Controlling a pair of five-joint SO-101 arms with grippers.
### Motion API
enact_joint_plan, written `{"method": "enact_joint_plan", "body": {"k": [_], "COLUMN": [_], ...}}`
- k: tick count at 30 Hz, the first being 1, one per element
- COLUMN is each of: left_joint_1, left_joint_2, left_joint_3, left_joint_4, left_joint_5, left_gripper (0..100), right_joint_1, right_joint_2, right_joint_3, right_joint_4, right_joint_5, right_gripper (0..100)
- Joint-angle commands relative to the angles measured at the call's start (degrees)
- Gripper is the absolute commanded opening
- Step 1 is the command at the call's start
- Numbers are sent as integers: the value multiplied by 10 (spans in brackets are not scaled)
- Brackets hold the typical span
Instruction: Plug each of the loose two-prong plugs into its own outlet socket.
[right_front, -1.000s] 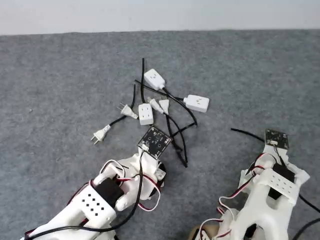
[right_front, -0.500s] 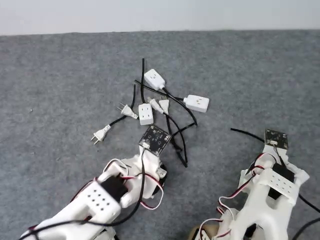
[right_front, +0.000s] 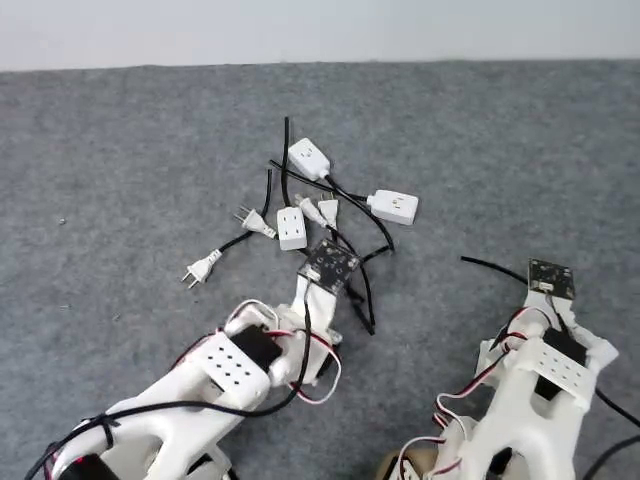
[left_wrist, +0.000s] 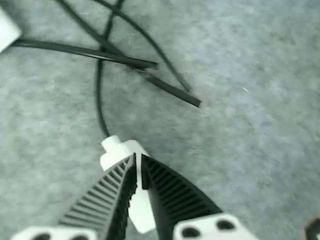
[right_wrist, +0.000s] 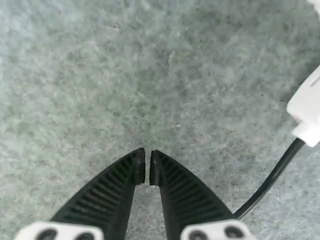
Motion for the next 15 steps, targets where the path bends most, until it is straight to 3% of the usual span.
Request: {"method": "enact_joint_plan", "body": {"k": [1, 6, 15], "left_joint_1": [-65, -107, -105], "left_joint_2": [5, 5, 4], "left_joint_3": [-7, -7, -27], "left_joint_4": [19, 52, 47], "left_joint_5": [6, 3, 2], "left_gripper": [11, 12, 12], "right_joint_1": [-3, -3, -4], "right_joint_2": [-14, -14, -14], "right_joint_3": [-3, -3, -2], "right_joint_4": [-8, -9, -19], "right_joint_5": [13, 15, 14], "right_gripper": [22, 22, 22]}}
